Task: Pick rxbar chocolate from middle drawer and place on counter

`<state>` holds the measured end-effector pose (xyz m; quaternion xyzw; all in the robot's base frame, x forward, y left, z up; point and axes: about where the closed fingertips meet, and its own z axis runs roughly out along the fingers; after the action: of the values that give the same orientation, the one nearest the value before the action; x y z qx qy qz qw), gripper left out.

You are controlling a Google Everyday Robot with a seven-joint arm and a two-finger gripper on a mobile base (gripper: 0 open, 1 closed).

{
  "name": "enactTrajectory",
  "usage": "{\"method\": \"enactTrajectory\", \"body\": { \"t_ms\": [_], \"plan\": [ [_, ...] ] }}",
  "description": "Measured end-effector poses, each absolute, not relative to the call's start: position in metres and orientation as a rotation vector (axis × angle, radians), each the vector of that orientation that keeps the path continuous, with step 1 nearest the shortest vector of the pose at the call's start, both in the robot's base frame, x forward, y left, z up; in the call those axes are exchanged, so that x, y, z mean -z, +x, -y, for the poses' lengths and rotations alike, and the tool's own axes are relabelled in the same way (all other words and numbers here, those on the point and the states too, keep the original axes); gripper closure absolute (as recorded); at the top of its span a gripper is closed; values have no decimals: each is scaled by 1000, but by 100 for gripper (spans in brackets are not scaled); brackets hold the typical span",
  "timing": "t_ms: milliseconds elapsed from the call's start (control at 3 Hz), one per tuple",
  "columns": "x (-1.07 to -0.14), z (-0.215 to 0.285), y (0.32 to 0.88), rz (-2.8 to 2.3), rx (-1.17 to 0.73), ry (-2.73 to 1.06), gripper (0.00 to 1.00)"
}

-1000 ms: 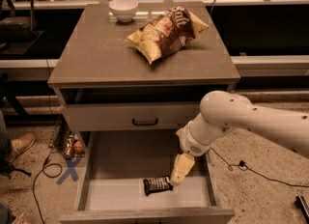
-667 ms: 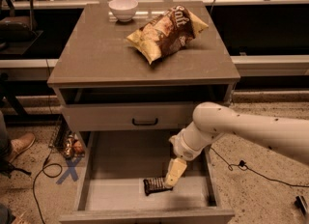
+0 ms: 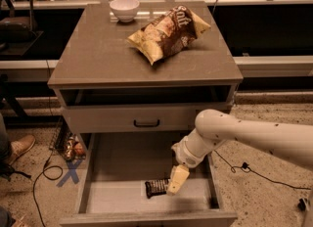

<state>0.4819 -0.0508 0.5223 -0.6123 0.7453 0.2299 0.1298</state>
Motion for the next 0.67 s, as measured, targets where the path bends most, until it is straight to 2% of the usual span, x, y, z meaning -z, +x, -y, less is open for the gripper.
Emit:
{"method": "enactTrajectory", "body": {
  "t_ms": [333, 667],
  "plan": [
    [-513, 48, 482, -2168, -652, -1795, 0],
    [-482, 40, 504, -2081, -589, -1846, 0]
  ]
}}
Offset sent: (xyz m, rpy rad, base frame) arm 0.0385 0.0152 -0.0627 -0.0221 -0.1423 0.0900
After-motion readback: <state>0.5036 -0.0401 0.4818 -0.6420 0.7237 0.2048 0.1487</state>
